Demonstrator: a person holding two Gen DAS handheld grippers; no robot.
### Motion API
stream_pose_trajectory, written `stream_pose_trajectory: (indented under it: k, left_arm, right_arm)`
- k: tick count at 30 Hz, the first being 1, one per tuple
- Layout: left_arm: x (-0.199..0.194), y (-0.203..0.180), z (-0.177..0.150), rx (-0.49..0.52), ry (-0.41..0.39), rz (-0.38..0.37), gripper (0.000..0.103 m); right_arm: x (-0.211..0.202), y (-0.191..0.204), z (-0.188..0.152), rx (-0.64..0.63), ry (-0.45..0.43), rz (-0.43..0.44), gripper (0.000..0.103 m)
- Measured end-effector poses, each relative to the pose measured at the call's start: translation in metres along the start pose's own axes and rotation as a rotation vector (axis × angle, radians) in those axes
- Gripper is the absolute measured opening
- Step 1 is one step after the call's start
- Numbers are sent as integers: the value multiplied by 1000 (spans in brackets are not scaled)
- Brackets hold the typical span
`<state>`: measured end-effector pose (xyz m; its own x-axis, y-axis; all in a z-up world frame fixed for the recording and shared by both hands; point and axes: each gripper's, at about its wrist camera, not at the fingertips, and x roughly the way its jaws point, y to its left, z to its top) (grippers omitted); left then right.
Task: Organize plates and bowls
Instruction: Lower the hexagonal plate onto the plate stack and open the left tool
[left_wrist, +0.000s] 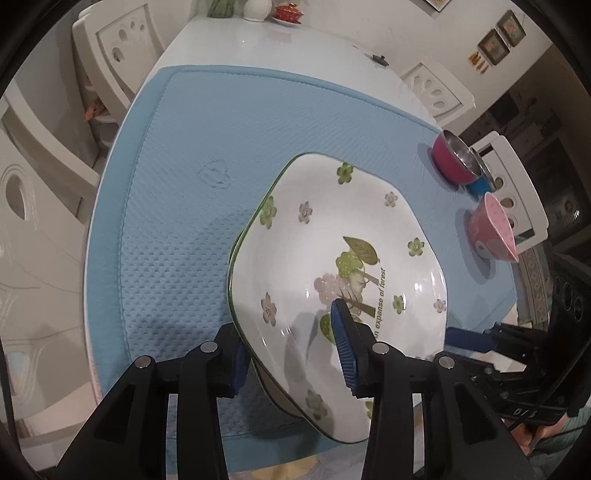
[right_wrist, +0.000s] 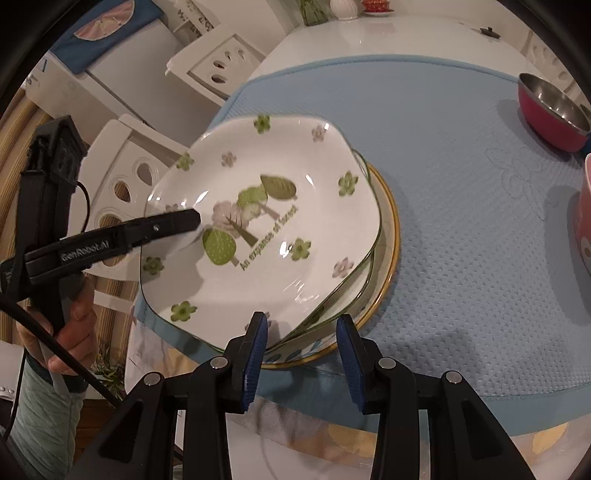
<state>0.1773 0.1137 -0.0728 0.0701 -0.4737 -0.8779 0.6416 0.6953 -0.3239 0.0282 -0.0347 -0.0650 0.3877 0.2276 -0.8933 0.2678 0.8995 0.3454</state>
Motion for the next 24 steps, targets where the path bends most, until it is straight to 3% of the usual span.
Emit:
stream_pose_trajectory:
  k: [7,12,17,21,24]
  left_arm:
    - [-1,2,7,25,14,19,38]
    - [1,3,14,78,43,173,39]
    - [5,1,21,82,30,123,41]
    - [18,-10,26,117,20,193,42]
    - [16,-9,20,113,15,189,42]
  right_arm:
    - [-14,-23,19,40,-44,-23,38]
    - [-2,-30,38,72,-37,-37,38]
    - [7,-18,43,48,-20,-72,40]
    - [3,-15,34,30,6,-59,40]
    - [0,-18,27,44,13,-72,40]
